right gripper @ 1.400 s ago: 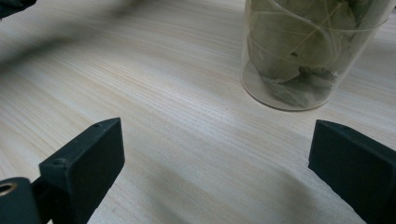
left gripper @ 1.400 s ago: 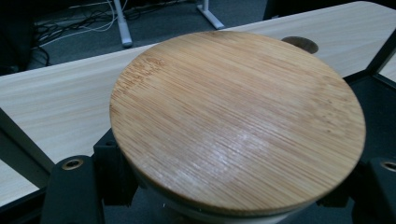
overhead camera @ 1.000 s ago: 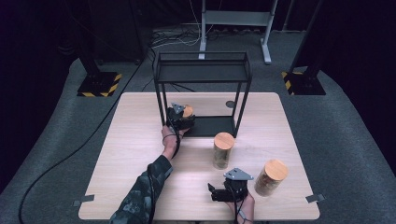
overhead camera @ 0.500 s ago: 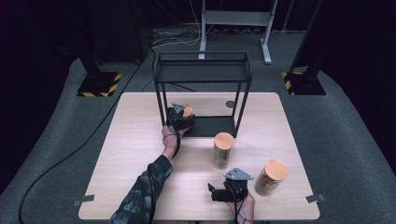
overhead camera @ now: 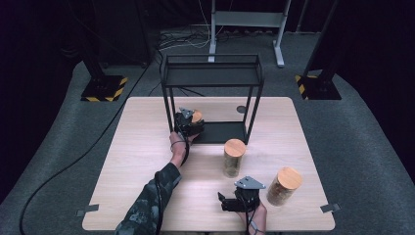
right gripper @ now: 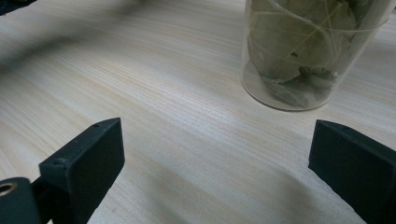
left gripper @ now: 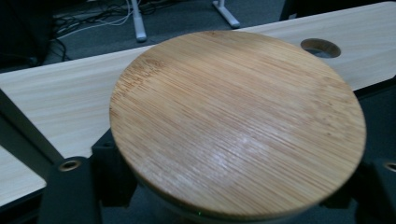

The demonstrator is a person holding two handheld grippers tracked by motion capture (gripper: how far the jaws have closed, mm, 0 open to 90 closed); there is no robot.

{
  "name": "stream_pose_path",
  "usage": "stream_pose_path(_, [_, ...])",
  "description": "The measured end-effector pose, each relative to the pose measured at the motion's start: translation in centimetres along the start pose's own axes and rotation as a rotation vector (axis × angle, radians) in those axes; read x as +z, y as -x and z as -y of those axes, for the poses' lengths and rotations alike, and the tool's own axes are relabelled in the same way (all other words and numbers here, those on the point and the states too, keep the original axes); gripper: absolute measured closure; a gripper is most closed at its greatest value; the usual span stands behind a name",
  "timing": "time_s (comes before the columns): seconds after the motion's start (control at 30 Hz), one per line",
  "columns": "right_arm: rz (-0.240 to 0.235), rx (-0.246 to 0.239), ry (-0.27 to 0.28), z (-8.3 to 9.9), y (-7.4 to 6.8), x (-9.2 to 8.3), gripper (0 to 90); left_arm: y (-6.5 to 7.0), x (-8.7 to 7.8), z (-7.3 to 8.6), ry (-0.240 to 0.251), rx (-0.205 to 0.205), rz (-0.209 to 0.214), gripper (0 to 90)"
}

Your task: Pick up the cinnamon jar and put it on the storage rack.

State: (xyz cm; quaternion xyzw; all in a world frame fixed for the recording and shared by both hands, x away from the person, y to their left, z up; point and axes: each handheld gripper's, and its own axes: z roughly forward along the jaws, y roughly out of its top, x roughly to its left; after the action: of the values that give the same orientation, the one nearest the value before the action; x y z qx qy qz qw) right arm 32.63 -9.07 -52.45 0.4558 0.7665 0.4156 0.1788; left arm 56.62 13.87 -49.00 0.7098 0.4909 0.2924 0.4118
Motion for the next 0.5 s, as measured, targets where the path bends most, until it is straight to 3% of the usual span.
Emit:
stream_pose_path(0.2, [0.002,-0.001,-0.001,0.0,0.0,0.0,2.7,0.5,-0.5,-0.8,0.013,0.003,-0.016,8.8])
stream_pose_path(0.5, [0.000,-0.001,0.000,0.0,0.0,0.0,2.7,0.8,-1.0,-2.1,0.016,0.008,-0.016,2.6])
